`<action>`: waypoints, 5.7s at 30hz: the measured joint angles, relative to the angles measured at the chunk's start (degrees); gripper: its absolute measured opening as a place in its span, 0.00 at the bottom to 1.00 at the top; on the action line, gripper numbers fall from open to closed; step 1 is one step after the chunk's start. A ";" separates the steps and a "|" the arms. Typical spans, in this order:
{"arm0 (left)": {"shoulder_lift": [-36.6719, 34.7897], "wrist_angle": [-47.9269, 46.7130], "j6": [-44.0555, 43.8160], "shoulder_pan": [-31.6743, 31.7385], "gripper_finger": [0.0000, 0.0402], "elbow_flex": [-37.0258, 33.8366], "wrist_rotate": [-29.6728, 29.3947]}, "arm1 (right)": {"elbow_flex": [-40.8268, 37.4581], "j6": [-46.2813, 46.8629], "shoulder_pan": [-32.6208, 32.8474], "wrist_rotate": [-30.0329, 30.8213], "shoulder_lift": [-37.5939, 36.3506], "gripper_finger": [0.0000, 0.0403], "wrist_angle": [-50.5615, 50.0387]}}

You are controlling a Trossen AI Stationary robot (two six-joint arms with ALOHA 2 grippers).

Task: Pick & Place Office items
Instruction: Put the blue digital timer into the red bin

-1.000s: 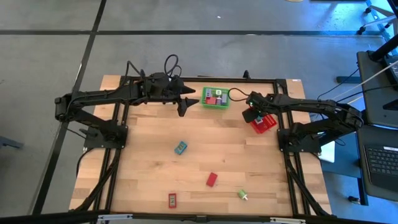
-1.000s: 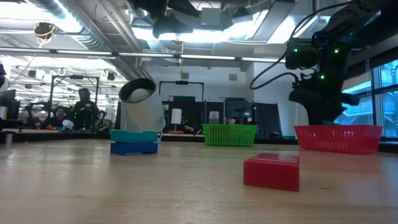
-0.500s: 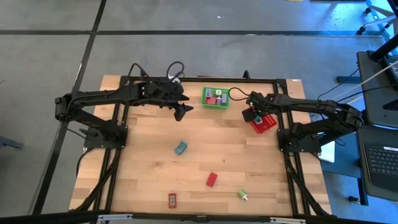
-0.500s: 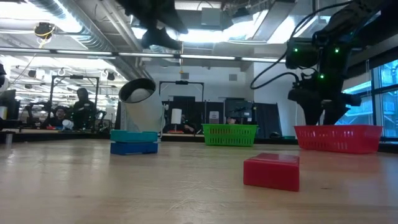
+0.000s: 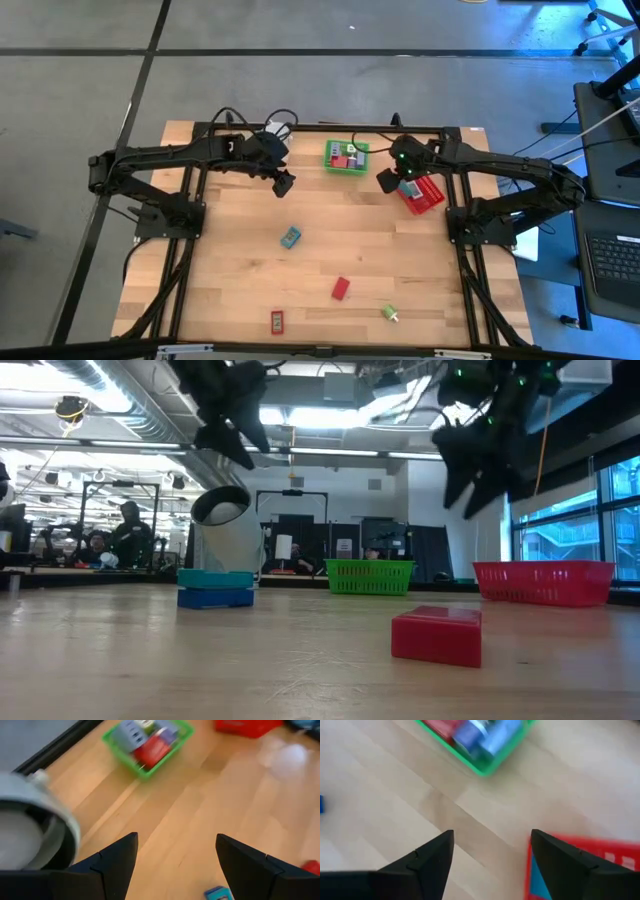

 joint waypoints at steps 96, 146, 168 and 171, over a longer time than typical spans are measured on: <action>18.17 18.78 12.58 -18.83 0.15 25.24 -12.51 | 3.69 -11.90 7.24 4.47 0.02 0.65 9.05; 15.07 11.26 24.11 -7.52 0.14 25.22 6.76 | 3.65 -21.28 13.82 -7.39 0.00 0.65 52.18; 15.23 16.35 21.94 -7.58 0.14 25.16 6.49 | 3.76 -23.06 14.46 -7.97 -0.13 0.25 54.79; 15.23 16.35 19.47 -7.61 0.15 25.14 7.21 | 3.76 -23.71 14.41 -9.63 -0.13 0.16 54.70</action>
